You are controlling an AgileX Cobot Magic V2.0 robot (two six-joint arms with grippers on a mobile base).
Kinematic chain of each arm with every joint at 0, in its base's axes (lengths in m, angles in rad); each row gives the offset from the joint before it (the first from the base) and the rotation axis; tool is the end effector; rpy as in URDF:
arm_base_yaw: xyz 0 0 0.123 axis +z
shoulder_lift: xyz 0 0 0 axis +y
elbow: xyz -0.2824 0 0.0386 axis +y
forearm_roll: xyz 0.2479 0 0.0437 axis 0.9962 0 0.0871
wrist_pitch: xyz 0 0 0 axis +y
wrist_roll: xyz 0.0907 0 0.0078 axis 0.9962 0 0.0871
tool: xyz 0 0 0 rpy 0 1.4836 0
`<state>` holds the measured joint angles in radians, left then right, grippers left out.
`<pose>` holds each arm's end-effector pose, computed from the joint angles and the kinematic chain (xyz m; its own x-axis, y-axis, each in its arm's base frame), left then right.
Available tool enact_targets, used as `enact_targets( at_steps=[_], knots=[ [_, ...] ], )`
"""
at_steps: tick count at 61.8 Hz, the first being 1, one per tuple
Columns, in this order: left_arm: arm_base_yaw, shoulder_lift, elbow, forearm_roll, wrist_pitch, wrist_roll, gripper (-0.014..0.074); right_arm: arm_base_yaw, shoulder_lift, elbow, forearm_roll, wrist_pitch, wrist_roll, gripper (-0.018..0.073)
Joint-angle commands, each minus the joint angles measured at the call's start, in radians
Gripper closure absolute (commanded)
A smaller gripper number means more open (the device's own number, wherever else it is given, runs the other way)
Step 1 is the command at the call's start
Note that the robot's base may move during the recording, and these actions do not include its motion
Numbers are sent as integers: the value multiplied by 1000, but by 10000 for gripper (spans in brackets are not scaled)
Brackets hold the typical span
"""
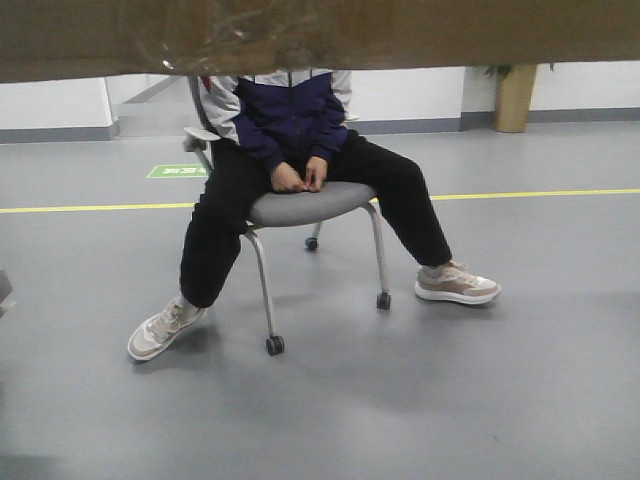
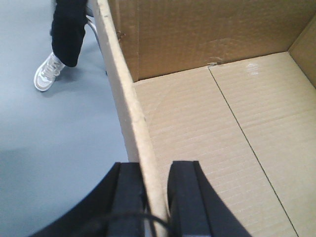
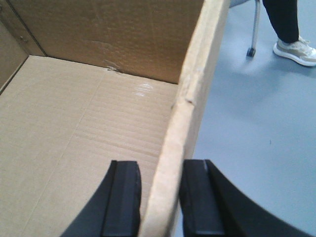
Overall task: Grab carton from right shelf to conveyor
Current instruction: 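Hold the carton with both grippers while the base turns away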
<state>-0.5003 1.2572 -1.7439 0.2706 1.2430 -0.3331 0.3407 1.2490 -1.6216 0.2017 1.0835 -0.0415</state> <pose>0.2023 -0.0843 0.5042 -0.5901 0.0562 -0.8054 0.1502 0.9878 -0.0411 0.2165 0.0939 0.4822 -0.5682 -0.1451 -0.8100 -0.4351 0.8885 0.1460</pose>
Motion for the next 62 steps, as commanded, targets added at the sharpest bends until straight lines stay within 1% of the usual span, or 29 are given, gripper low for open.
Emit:
enact_targets(
  at_steps=[1, 62],
  knots=[
    [-7, -14, -4, 7, -22, 16, 617, -2, -11, -3, -12, -44, -24, 626],
    [-7, -14, -4, 9, -22, 16, 617, -2, -11, -3, -10, -46, -24, 626]
  ],
)
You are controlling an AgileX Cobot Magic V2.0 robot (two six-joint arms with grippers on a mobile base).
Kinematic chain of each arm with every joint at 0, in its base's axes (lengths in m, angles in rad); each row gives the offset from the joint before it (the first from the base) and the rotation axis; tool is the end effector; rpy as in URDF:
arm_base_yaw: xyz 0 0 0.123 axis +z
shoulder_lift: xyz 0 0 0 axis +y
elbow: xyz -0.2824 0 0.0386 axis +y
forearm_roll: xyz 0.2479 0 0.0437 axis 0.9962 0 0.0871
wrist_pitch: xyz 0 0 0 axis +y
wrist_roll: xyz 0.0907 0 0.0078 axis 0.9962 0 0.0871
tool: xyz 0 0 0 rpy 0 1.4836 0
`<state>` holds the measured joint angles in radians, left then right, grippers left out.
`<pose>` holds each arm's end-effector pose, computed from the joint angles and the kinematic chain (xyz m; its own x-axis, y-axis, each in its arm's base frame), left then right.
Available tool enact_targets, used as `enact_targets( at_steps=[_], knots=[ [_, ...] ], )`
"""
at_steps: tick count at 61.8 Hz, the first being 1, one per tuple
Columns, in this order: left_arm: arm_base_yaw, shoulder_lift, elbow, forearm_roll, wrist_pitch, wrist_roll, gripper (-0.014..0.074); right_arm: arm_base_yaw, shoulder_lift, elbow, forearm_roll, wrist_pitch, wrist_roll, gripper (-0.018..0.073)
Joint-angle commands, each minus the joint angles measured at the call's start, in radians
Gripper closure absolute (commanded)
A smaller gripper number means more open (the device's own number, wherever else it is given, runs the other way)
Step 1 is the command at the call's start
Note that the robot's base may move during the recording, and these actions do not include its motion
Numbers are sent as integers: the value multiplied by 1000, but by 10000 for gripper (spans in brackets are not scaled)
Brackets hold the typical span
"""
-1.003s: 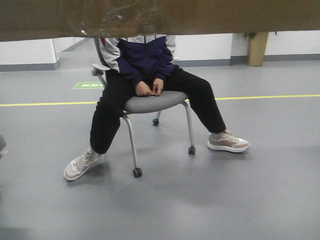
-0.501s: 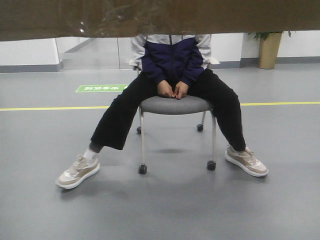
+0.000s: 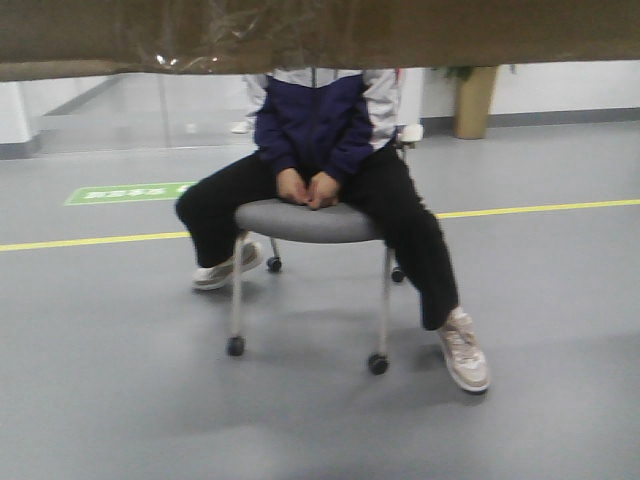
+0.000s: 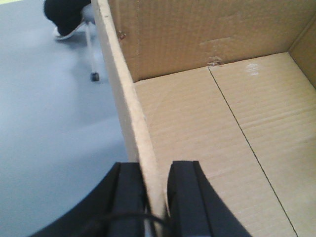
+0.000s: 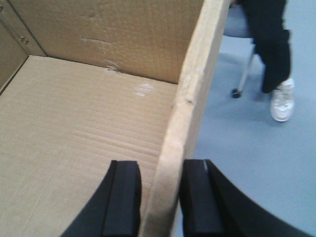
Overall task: Grab carton from right shelf to conveyor
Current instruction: 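Hold the carton with both grippers while the base turns away, then carry the carton with both grippers over the grey conveyor belt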
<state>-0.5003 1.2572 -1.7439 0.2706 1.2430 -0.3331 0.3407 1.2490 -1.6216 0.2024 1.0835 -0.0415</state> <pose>0.2023 -0.0843 0.5042 -0.5901 0.0562 -0.8054 0.1502 0.9878 -0.0411 0.2164 0.0939 0.4823 -0.5684 -0.1448 -0.8099 -0.4354 0.8882 0.1467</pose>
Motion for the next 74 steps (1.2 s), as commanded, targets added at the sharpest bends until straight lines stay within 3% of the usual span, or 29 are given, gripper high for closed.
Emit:
enact_targets(
  at_steps=[1, 38, 74],
  knots=[
    [-7, -14, -4, 9, -22, 16, 617, -2, -11, -3, -11, -46, -24, 626],
    [-7, -14, -4, 33, -22, 16, 617, -2, -11, -3, -4, -51, -24, 626],
    [-7, -14, -4, 255, -22, 16, 617, -2, -11, -3, -4, -69, -24, 626]
  ],
)
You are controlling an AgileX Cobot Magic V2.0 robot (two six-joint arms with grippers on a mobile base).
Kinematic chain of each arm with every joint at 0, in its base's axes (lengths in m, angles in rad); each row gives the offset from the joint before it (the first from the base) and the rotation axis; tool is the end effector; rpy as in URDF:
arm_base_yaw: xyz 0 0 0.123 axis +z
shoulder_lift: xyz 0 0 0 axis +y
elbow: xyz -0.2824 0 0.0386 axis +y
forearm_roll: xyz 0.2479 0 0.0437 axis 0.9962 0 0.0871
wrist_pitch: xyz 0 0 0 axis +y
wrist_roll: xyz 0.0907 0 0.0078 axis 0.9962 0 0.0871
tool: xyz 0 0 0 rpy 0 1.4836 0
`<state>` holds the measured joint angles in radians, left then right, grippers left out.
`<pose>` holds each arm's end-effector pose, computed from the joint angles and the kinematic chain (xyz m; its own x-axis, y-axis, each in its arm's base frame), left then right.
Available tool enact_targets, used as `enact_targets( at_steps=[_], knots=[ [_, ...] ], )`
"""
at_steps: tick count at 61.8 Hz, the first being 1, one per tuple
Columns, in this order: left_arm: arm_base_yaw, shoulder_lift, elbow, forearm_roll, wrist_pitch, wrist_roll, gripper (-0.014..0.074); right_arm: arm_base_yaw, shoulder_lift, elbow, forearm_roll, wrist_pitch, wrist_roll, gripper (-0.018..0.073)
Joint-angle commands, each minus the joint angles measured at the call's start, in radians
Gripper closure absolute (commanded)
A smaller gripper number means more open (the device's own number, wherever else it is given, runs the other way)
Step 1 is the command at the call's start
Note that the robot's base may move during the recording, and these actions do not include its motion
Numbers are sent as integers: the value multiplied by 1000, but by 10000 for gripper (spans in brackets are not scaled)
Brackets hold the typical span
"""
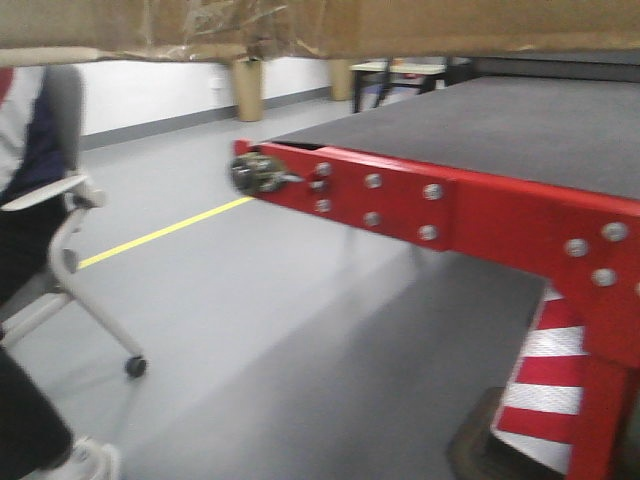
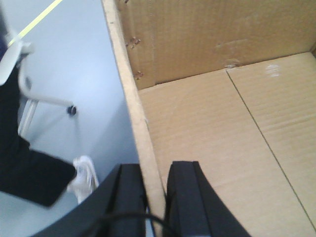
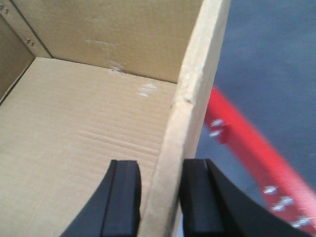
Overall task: Grab carton from right shelf to conveyor
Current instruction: 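Carry the carton with both grippers over the grey conveyor belt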
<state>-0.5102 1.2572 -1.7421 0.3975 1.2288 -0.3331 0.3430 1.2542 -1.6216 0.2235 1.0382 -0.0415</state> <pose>0.2055 -0.0770 0.5077 -0.5427 0.0988 -0.8341 0.0952 0.9939 0.0558 0.2197 0.0969 0.4847 -0.5441 -0.1179 -0.8307 -0.4426 0.8815 0.1648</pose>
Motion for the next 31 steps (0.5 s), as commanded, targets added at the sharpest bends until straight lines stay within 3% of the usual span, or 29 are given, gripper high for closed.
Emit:
enact_targets(
  at_steps=[1, 31],
  knots=[
    [3, -14, -6, 132, -8, 16, 617, -5, -16, -3, -25, -24, -24, 626],
    [3, -14, -6, 220, -8, 16, 617, -5, -16, -3, -25, -29, -24, 626]
  ],
)
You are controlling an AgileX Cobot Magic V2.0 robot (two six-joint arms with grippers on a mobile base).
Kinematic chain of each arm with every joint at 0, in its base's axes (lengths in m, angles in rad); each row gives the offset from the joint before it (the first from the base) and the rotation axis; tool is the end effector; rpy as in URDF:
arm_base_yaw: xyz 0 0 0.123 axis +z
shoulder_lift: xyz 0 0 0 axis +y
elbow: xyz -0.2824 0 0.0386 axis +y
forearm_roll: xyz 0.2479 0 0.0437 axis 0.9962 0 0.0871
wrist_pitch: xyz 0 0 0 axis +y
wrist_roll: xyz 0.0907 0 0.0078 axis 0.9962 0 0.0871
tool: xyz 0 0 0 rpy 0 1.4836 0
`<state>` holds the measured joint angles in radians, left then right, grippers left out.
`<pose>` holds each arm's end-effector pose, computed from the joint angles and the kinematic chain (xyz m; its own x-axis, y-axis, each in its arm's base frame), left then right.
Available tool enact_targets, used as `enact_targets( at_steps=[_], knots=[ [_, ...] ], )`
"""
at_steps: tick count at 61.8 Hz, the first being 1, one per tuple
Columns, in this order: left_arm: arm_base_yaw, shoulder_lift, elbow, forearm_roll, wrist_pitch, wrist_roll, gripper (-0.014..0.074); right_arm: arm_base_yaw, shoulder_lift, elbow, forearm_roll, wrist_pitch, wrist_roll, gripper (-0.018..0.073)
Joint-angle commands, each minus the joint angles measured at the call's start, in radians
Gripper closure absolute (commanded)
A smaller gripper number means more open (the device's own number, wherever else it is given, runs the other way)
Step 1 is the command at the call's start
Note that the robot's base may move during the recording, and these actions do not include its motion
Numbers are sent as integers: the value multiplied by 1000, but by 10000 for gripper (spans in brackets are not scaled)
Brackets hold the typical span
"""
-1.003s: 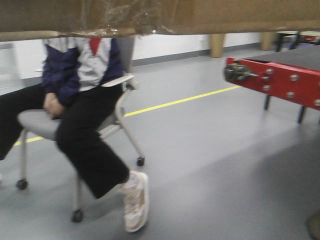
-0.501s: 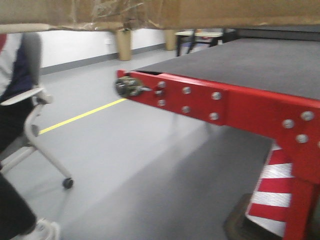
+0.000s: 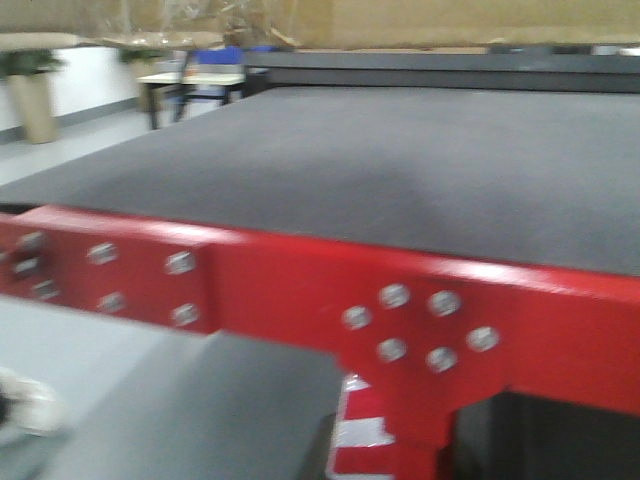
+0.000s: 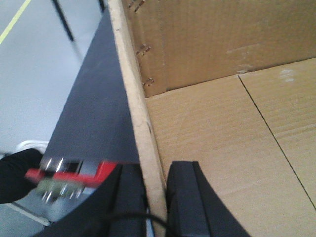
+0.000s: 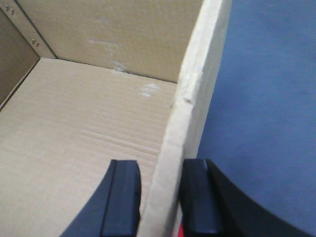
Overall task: Grab carton from right shelf to conveyor
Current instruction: 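Carry the carton with both grippers over the grey conveyor belt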
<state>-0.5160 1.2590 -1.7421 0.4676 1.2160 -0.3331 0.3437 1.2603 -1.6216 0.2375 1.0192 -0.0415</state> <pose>0.2078 -0.0736 0.5103 -0.5130 0.1256 -0.8492 0.0646 0.9921 0.1077 0.2222 0.0989 0.4849 -0.5381 -0.1046 -0.8363 -0.4463 0.8771 0.1775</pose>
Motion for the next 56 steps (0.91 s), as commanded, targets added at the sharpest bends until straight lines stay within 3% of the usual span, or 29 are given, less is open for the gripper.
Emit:
enact_targets(
  at_steps=[1, 56],
  knots=[
    [9, -16, -6, 150, 5, 16, 617, -5, -22, -3, -39, -10, -24, 626],
    [9, -14, -6, 152, 5, 16, 617, -5, -22, -3, -39, -10, -24, 626]
  ],
)
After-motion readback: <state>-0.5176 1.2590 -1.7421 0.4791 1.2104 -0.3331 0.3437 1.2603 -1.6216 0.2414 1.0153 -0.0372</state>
